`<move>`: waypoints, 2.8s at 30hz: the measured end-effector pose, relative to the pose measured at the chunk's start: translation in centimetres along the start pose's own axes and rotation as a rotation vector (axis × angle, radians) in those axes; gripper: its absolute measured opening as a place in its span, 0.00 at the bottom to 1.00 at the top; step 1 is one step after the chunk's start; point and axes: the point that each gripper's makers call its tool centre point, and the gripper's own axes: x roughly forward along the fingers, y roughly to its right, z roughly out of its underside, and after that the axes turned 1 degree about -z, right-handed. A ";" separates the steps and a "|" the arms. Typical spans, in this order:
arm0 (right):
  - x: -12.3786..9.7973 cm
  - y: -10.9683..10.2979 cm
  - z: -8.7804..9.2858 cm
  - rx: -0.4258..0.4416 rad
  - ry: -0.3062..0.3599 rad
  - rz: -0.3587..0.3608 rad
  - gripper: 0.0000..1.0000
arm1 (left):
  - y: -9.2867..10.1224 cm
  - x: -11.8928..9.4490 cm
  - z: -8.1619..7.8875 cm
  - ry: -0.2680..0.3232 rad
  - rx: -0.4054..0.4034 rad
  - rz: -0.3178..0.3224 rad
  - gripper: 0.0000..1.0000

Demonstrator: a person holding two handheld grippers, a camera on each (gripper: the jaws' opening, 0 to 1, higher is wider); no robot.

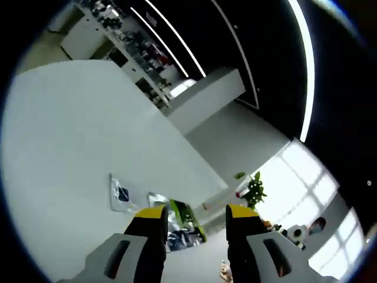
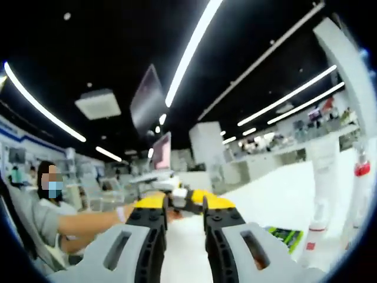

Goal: Arrange the skincare products in the storage area until every visible bottle or jar stands upright without overlapping.

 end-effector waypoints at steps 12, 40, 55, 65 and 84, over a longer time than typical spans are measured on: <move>-8.3 2.4 9.6 -0.159 -0.443 0.123 0.61 | 0.6 -1.6 3.2 -0.026 0.249 0.039 0.49; -9.5 3.3 16.0 -0.089 -0.834 0.197 0.39 | 6.6 -1.1 10.2 -0.045 0.587 0.094 0.54; -9.3 5.1 15.4 -0.111 -0.840 0.199 0.00 | 7.1 -1.0 10.7 -0.060 0.587 0.119 0.54; -9.2 4.2 15.1 -0.136 -0.837 0.201 0.00 | 6.6 0.4 14.6 -0.243 0.794 0.069 0.52; -9.1 2.7 15.5 -0.163 -0.777 0.173 0.00 | 5.7 3.5 16.7 -0.328 1.731 -0.165 0.70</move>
